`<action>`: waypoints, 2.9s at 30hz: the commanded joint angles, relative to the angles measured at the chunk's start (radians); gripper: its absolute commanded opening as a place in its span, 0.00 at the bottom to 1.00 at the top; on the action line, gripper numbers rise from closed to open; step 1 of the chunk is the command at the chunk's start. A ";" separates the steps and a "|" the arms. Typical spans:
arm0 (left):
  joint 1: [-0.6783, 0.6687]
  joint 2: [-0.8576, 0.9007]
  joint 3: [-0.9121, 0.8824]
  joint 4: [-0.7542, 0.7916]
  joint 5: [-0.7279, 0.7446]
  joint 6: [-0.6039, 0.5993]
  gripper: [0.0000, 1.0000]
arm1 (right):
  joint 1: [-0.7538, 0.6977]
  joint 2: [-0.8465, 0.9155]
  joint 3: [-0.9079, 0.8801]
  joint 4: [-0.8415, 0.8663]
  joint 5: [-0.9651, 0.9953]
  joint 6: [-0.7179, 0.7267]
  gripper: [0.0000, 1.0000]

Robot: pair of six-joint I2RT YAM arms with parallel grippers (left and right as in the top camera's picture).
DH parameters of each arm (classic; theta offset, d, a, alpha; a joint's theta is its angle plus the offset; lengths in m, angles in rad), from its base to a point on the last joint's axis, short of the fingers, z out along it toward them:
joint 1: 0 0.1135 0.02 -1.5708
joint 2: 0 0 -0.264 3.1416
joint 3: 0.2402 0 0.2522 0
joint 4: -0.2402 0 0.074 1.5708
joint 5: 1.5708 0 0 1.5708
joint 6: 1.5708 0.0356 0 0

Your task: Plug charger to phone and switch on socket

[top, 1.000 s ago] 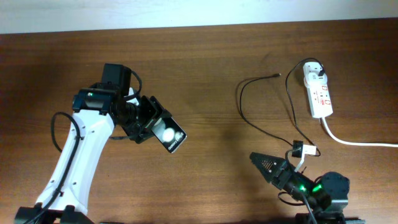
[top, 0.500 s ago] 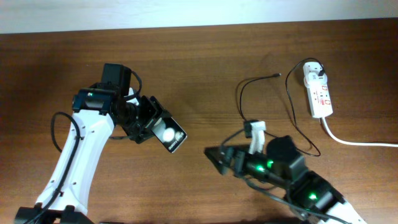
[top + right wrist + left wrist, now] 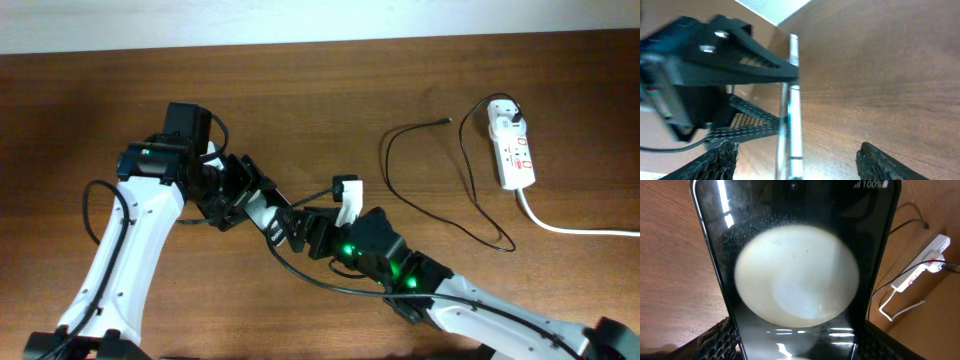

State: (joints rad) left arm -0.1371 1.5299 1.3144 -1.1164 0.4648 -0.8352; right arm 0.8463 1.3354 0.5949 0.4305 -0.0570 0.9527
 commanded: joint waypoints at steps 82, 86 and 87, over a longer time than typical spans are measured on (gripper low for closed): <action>0.377 -0.645 0.000 -0.313 -0.221 0.251 0.99 | -0.102 0.109 0.013 0.217 -0.399 0.626 0.04; 0.377 -0.691 -0.055 -0.329 -0.216 0.172 0.99 | -0.178 0.109 0.013 0.218 -0.563 0.802 0.04; 0.377 -0.690 -0.082 -0.328 -0.206 0.138 0.99 | -0.187 0.109 0.013 0.218 -0.584 0.818 0.04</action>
State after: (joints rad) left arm 0.2337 0.8421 1.2999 -1.4376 0.2714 -0.6159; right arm 0.6903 1.4780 0.5945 0.6296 -0.4969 1.6466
